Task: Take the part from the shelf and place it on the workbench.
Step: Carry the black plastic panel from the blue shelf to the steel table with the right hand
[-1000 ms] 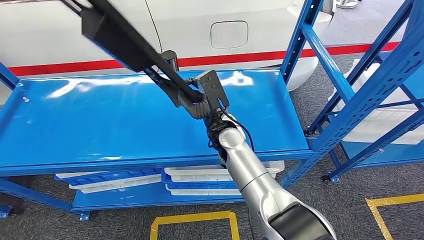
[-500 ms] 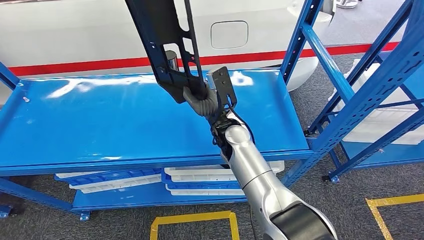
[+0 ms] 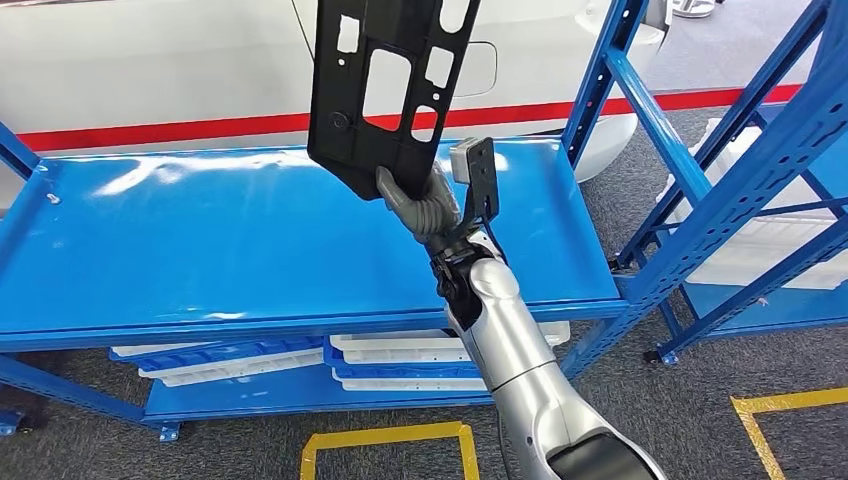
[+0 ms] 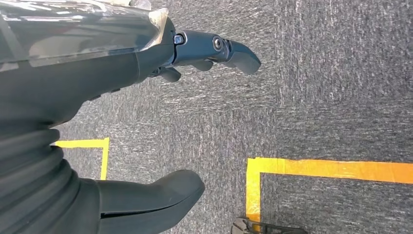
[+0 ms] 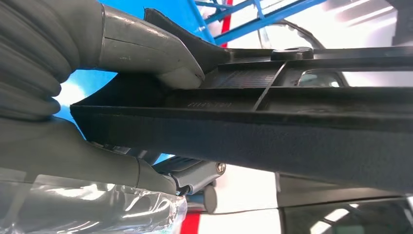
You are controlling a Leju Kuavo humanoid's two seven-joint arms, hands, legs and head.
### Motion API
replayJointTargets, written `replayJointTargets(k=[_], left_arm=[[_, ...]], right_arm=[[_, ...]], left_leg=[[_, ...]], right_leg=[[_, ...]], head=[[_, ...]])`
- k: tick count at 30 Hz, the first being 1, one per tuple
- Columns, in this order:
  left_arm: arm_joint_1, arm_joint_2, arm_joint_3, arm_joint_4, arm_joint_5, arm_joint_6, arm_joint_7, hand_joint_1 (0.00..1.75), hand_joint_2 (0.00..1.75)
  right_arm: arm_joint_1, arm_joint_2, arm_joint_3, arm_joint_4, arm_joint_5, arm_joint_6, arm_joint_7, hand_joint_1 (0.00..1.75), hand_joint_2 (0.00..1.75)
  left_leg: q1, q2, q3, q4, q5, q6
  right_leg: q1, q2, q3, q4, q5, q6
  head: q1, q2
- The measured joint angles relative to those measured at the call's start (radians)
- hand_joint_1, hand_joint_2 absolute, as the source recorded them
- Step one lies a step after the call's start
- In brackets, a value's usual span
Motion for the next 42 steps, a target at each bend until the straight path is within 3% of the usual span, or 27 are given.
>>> replayJointTargets(k=[4, 5, 7, 9, 10, 11, 13, 15, 17, 19, 21, 23, 24, 25, 26, 28, 30, 31, 33, 34, 36, 38, 39, 40, 41, 42], left_arm=[[0.002, -0.001, 0.006, 0.0, 0.001, 0.0, -0.005, 0.0, 1.75], [0.002, -0.001, 0.006, 0.0, 0.001, 0.0, -0.005, 0.0, 1.75], [0.003, -0.001, 0.008, 0.0, 0.001, 0.0, -0.005, 0.0, 1.75], [0.003, -0.002, 0.008, 0.0, 0.001, -0.001, -0.005, 0.0, 1.75], [0.004, -0.002, 0.008, 0.0, 0.001, -0.001, -0.005, 0.0, 1.75], [0.004, -0.003, 0.009, 0.0, 0.001, -0.001, -0.005, 0.0, 1.75], [0.005, -0.004, 0.009, 0.0, 0.001, -0.002, -0.005, 0.0, 1.75], [0.005, -0.004, 0.009, 0.0, 0.001, -0.002, -0.005, 0.0, 1.75], [0.006, -0.004, 0.009, 0.0, 0.001, -0.002, -0.005, 0.0, 1.75], [0.006, -0.004, 0.009, 0.0, 0.0, -0.002, -0.006, 0.0, 1.75], [0.006, -0.005, 0.009, 0.0, -0.002, -0.002, -0.008, 0.0, 1.75], [0.006, -0.005, 0.008, 0.0, -0.005, -0.002, -0.009, 0.0, 1.75], [0.006, -0.005, 0.008, 0.0, -0.008, -0.002, -0.009, 0.0, 1.75], [0.006, -0.005, 0.008, 0.0, -0.01, -0.003, -0.009, 0.0, 1.75], [0.006, -0.005, 0.008, 0.0, -0.012, -0.003, -0.009, 0.0, 1.75], [0.004, -0.005, 0.008, 0.0, -0.013, -0.005, -0.009, 0.0, 1.75], [0.001, -0.004, 0.008, 0.0, -0.013, -0.007, -0.009, 0.0, 1.75], [0.001, -0.004, 0.009, 0.0, -0.013, -0.008, -0.009, 0.0, 1.75], [0.002, -0.005, 0.009, 0.0, -0.012, -0.008, -0.011, 0.0, 1.75], [0.002, -0.005, 0.01, 0.0, -0.011, -0.008, -0.013, 0.0, 1.75], [0.002, -0.004, 0.011, 0.0, -0.01, -0.008, -0.018, 0.0, 1.75], [0.002, -0.002, 0.012, 0.0, -0.01, -0.008, -0.02, 0.0, 1.75], [0.002, -0.002, 0.012, 0.0, -0.01, -0.008, -0.021, 0.0, 1.75], [0.002, -0.002, 0.012, 0.0, -0.01, -0.008, -0.021, 0.0, 1.75], [0.002, -0.002, 0.012, 0.0, -0.01, -0.008, -0.021, 0.0, 1.75], [0.002, -0.003, 0.012, 0.0, -0.01, -0.008, -0.021, 0.0, 1.75]], right_arm=[[0.018, -0.002, 0.026, -0.059, 0.033, -0.023, -0.011, 1.75, 1.75], [0.02, -0.003, 0.032, -0.069, 0.036, -0.024, -0.012, 1.75, 1.75], [0.025, -0.008, 0.04, -0.079, 0.038, -0.025, -0.012, 1.75, 1.75], [0.035, -0.014, 0.045, -0.085, 0.038, -0.026, -0.012, 1.75, 1.75], [0.039, -0.016, 0.046, -0.087, 0.038, -0.026, -0.012, 1.75, 1.75], [0.041, -0.017, 0.046, -0.089, 0.038, -0.026, -0.012, 1.75, 1.75], [0.042, -0.018, 0.048, -0.095, 0.038, -0.026, -0.012, 1.75, 1.75], [0.042, -0.019, 0.052, -0.099, 0.038, -0.026, -0.013, 1.75, 1.75], [0.044, -0.02, 0.056, -0.102, 0.042, -0.026, -0.013, 1.75, 1.75], [0.044, -0.02, 0.061, -0.108, 0.048, -0.026, -0.015, 1.75, 1.75], [0.046, -0.019, 0.068, -0.116, 0.052, -0.026, -0.022, 1.75, 1.75], [0.052, -0.02, 0.076, -0.124, 0.054, -0.023, -0.032, 1.75, 1.75], [0.057, -0.021, 0.081, -0.129, 0.055, -0.021, -0.036, 1.75, 1.75], [0.062, -0.022, 0.086, -0.134, 0.057, -0.019, -0.041, 1.75, 1.75], [0.067, -0.023, 0.092, -0.14, 0.059, -0.017, -0.045, 1.75, 1.75], [0.071, -0.024, 0.102, -0.153, 0.064, -0.011, -0.054, 1.75, 1.75], [0.071, -0.025, 0.113, -0.166, 0.069, -0.004, -0.062, 1.75, 1.75], [0.072, -0.025, 0.119, -0.169, 0.07, 0.0, -0.066, 1.75, 1.75], [0.074, -0.028, 0.13, -0.172, 0.071, 0.005, -0.07, 1.75, 1.75], [0.075, -0.03, 0.135, -0.172, 0.072, 0.006, -0.072, 1.75, 1.75], [0.076, -0.035, 0.143, -0.172, 0.073, 0.007, -0.075, 1.75, 1.75], [0.076, -0.039, 0.15, -0.172, 0.073, 0.008, -0.078, 1.75, 1.75], [0.077, -0.041, 0.153, -0.172, 0.072, 0.009, -0.081, 1.75, 1.75], [0.077, -0.043, 0.157, -0.172, 0.072, 0.01, -0.083, 1.75, 1.75], [0.077, -0.045, 0.161, -0.172, 0.071, 0.012, -0.085, 1.75, 1.75], [0.076, -0.045, 0.164, -0.172, 0.071, 0.013, -0.087, 1.75, 1.75]], left_leg=[[0.005, 0.005, 0.01, -0.019, 0.01, 0.017], [0.009, 0.007, 0.015, -0.026, 0.014, 0.022], [0.012, 0.01, 0.018, -0.03, 0.015, 0.026], [0.013, 0.009, 0.019, -0.029, 0.013, 0.024], [0.015, 0.008, 0.021, -0.029, 0.011, 0.022], [0.017, 0.007, 0.024, -0.028, 0.008, 0.018], [0.018, 0.006, 0.029, -0.026, 0.0, 0.007], [0.016, 0.005, 0.033, -0.022, -0.005, -0.005], [0.017, 0.004, 0.034, -0.02, -0.005, -0.012], [0.021, 0.007, 0.027, -0.003, -0.023, -0.021], [0.024, 0.011, -0.007, 0.081, -0.084, -0.031], [0.025, 0.011, -0.061, 0.209, -0.147, -0.037], [0.026, 0.011, -0.076, 0.248, -0.156, -0.039], [0.026, 0.012, -0.074, 0.252, -0.145, -0.039], [0.026, 0.012, -0.054, 0.22, -0.118, -0.037], [0.027, 0.011, 0.02, 0.09, -0.058, -0.032], [0.023, 0.009, 0.068, -0.001, -0.036, -0.027], [0.019, 0.008, 0.072, -0.014, -0.037, -0.024], [0.015, 0.009, 0.063, -0.019, -0.026, -0.011], [0.015, 0.011, 0.057, -0.022, -0.017, -0.003], [0.018, 0.015, 0.04, -0.028, 0.003, 0.014], [0.015, 0.016, 0.018, -0.027, 0.019, 0.022], [0.013, 0.017, 0.007, -0.027, 0.027, 0.023], [0.012, 0.017, -0.003, -0.026, 0.034, 0.023], [0.011, 0.017, -0.013, -0.025, 0.04, 0.022], [0.01, 0.017, -0.02, -0.023, 0.046, 0.021]], right_leg=[[0.001, 0.0, -0.009, 0.015, -0.011, 0.006], [0.003, 0.0, -0.026, 0.051, -0.029, 0.005], [0.002, -0.001, -0.088, 0.177, -0.079, 0.0], [0.0, -0.001, -0.142, 0.276, -0.101, 0.006], [-0.001, -0.002, -0.144, 0.27, -0.087, 0.014], [-0.003, -0.003, -0.125, 0.224, -0.06, 0.025], [-0.005, -0.007, -0.056, 0.084, -0.001, 0.038], [-0.002, -0.007, -0.013, 0.011, 0.021, 0.03], [0.001, -0.005, -0.01, 0.007, 0.021, 0.018], [-0.005, -0.004, -0.012, 0.003, 0.022, 0.007], [-0.009, -0.004, -0.014, 0.0, 0.024, -0.009], [-0.005, -0.006, -0.018, 0.0, 0.026, -0.021], [-0.004, -0.006, -0.02, 0.0, 0.028, -0.024], [-0.002, -0.006, -0.022, 0.0, 0.03, -0.026], [-0.002, -0.006, -0.023, 0.0, 0.031, -0.027], [0.001, -0.006, -0.024, 0.001, 0.035, -0.025], [0.005, -0.005, -0.027, 0.002, 0.042, -0.015], [0.005, -0.005, -0.029, 0.001, 0.047, -0.007], [0.004, -0.006, -0.036, 0.002, 0.054, 0.008], [0.004, -0.006, -0.044, 0.01, 0.044, 0.012], [0.004, -0.007, -0.074, 0.077, -0.014, 0.007], [0.004, -0.007, -0.11, 0.202, -0.089, -0.001], [0.004, -0.007, -0.12, 0.254, -0.108, 0.002], [0.004, -0.007, -0.114, 0.278, -0.11, 0.007], [0.005, -0.007, -0.092, 0.265, -0.097, 0.014], [0.006, -0.007, -0.052, 0.215, -0.076, 0.02]], head=[[0.0, 0.0], [0.001, 0.0], [0.002, 0.0], [0.001, 0.0], [0.001, 0.0], [0.001, 0.0], [0.001, 0.0], [0.001, 0.0], [0.001, 0.0], [0.0, 0.0], [0.0, 0.0], [-0.001, 0.0], [-0.001, 0.0], [-0.001, 0.0], [-0.001, 0.0], [-0.001, 0.0], [0.0, 0.0], [0.0, 0.0], [0.001, 0.0], [0.001, 0.0], [0.003, 0.0], [0.004, 0.0], [0.004, 0.0], [0.004, 0.0], [0.004, 0.0], [0.004, 0.0]])
